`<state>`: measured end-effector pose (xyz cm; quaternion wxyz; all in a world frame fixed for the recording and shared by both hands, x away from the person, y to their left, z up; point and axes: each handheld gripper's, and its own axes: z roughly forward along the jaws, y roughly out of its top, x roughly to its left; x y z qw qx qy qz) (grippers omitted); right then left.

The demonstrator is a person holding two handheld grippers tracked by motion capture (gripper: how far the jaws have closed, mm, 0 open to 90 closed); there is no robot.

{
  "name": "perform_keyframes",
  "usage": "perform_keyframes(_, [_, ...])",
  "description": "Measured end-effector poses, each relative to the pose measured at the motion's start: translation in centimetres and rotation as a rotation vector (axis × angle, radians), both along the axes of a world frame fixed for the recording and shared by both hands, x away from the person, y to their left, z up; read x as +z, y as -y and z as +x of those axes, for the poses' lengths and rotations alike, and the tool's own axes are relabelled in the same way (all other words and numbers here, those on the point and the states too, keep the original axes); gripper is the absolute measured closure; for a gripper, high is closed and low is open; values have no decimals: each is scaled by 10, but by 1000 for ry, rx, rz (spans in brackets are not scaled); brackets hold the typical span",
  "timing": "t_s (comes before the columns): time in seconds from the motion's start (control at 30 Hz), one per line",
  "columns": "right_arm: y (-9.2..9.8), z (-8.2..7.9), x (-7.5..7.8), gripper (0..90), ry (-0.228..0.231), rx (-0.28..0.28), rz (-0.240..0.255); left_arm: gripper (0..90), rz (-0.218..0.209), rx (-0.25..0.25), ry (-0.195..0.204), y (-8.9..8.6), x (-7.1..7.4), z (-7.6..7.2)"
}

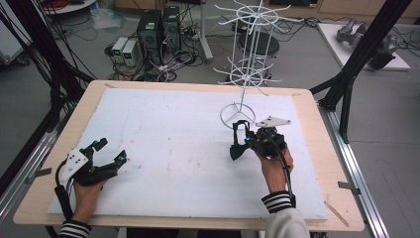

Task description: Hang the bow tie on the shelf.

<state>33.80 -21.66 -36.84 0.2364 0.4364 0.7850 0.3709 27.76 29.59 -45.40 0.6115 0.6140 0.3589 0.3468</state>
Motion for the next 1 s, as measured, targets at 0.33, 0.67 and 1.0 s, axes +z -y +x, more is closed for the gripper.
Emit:
perform_keyframes(0.33, [-3, -17, 12, 781, 92, 44, 51, 160, 2, 1, 1, 0, 0, 0])
perform_keyframes(0.67, [-6, -23, 33, 871, 164, 63, 87, 159, 1, 1, -1, 0, 0, 0])
perform_keyframes(1.0, [-9, -26, 49, 874, 229, 65, 121, 159, 2, 1, -1, 0, 0, 0])
